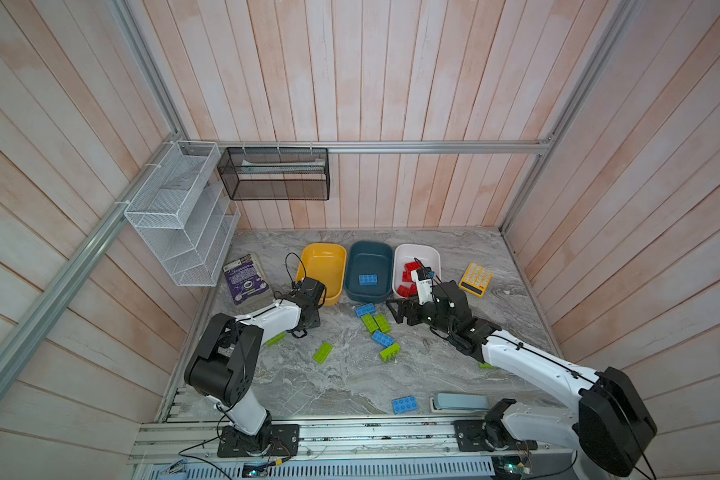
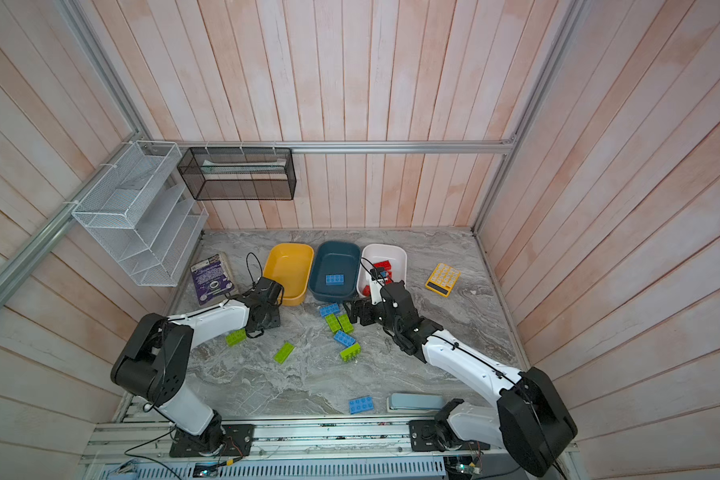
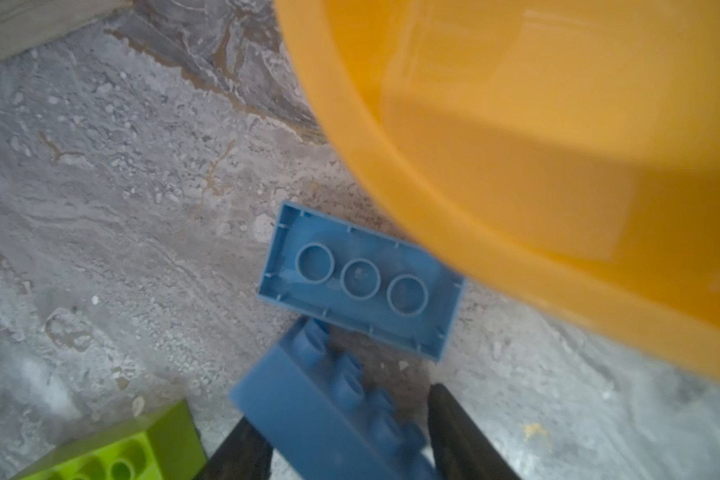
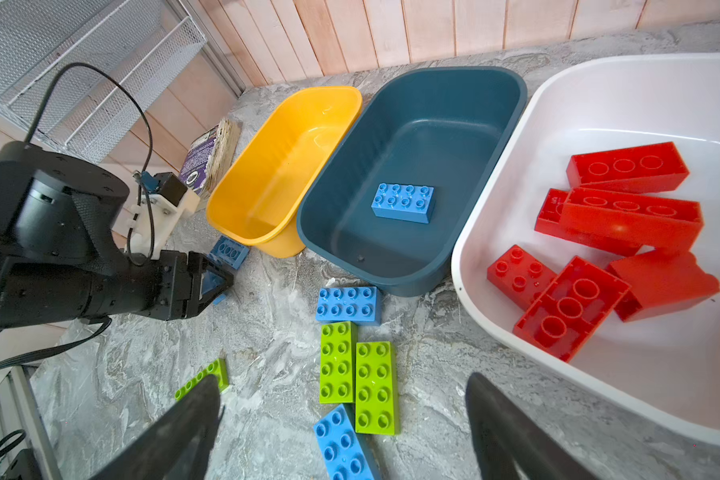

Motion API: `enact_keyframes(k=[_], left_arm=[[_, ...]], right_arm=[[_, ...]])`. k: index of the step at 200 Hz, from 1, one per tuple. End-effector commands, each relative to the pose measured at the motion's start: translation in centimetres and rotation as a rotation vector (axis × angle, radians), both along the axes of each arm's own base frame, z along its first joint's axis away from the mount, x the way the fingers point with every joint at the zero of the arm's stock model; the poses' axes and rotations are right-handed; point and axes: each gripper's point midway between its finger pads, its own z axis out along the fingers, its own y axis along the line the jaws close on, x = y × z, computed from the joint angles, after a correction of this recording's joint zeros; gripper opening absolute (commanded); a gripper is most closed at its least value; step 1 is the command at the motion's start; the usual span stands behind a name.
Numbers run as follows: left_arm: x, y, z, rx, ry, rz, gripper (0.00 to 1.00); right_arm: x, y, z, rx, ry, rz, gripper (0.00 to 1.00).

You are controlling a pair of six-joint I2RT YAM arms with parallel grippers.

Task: Sort the legos into containers by color
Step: 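Lower the left gripper onto the blue brick beside the yellow bin and close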

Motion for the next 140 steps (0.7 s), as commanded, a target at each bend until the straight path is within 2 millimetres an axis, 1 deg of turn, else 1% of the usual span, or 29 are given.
enact_keyframes(k=[1,33,59,68,88,111,127,140], left_arm=[[0.9,0.1,0.5,0.008,-0.034,0.009,0.52],[-0.2,0.2,0.5,-0.016,-0.038,0.016,0.43],[-0.8,0.5,1.1,-0.028,-0.056,0.022,0.32],[-1.0,0.5,1.3,-0.031,-0.06,0.023,0.3],[-1.4,0.5,2.3,-0.044,-0.075,0.019,0.28],[-1.9,0.5,3.8,-0.06,-0.103,0.011,0.28],[-2.1,-0.1,5.2,-0.088,-0.133,-0.013,0.26],[-2.1,-1.0,6.6,-0.115,-0.171,-0.048,0.26]], right_arm=[[0.0,-0.3,0.3,0.005,-0.017,-0.009,0.92],[0.1,-0.4,0.3,-0.001,-0.018,-0.014,0.92],[0.1,-0.4,0.3,-0.005,-0.016,-0.016,0.91],[0.2,-0.4,0.3,-0.005,-0.015,-0.015,0.91],[0.1,-0.3,0.3,-0.008,-0.01,-0.012,0.91],[0.0,-0.3,0.5,-0.008,-0.01,-0.01,0.91],[-0.1,-0.2,0.8,-0.005,-0.011,-0.008,0.91],[-0.4,-0.1,0.9,-0.004,-0.009,-0.001,0.91]])
